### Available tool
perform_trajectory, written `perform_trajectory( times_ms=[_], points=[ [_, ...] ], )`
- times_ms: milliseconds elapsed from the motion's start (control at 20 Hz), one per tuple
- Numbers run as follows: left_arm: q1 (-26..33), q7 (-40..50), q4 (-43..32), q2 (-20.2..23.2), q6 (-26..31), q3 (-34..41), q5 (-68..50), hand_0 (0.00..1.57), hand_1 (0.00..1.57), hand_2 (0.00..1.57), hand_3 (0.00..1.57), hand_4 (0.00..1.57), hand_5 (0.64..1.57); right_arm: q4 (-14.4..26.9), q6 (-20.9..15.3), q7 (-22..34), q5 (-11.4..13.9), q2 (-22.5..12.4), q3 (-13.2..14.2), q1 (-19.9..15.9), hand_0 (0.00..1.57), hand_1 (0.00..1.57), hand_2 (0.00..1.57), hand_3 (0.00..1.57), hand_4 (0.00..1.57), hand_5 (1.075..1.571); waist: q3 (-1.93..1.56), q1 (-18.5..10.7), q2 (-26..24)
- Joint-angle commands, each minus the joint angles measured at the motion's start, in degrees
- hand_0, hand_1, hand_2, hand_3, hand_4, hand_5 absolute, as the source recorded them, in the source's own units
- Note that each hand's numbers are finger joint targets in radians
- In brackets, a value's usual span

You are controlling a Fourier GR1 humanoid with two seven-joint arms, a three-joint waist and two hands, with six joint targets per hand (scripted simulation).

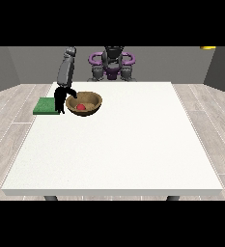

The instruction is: Pick the cup and pour the ball into the bowl, then pick the bowl and place it on the pad

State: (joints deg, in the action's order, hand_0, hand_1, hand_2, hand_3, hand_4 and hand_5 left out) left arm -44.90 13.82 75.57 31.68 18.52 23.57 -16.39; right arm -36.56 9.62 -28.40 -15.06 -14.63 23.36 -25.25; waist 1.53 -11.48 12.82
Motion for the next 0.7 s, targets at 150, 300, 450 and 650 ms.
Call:
perform_trajectory(
  times_ms=[150,300,450,650],
  points=[
    [2.7,-1.2,-1.9,2.1,3.6,2.0,-2.6,0.00,0.00,0.00,0.00,1.02,1.543,2.0,-4.7,3.4,-0.7,3.1,0.3,-2.6,0.00,0.00,0.00,0.00,0.50,1.556,-1.50,-1.4,0.5],
    [-0.5,0.4,1.3,2.4,1.2,1.8,-2.5,0.00,0.00,0.00,0.00,1.02,1.533,5.3,-10.0,6.5,1.6,1.1,0.8,2.0,1.48,1.48,1.57,0.45,0.62,1.491,-1.57,-2.5,3.4],
    [-0.9,-0.1,0.8,4.3,3.1,3.5,-4.4,0.00,0.00,0.00,0.00,1.03,1.529,3.1,-13.1,5.8,4.0,-2.1,0.6,4.7,1.57,1.57,1.57,1.57,0.94,1.471,-1.48,-3.4,6.5],
    [0.3,0.7,0.7,3.5,3.2,3.6,-5.4,0.00,0.00,0.00,0.00,1.11,1.519,-0.3,-15.2,10.0,5.4,-4.2,-0.4,6.7,1.57,1.57,1.57,1.41,0.92,1.525,-1.42,-3.3,4.5]
  ],
)
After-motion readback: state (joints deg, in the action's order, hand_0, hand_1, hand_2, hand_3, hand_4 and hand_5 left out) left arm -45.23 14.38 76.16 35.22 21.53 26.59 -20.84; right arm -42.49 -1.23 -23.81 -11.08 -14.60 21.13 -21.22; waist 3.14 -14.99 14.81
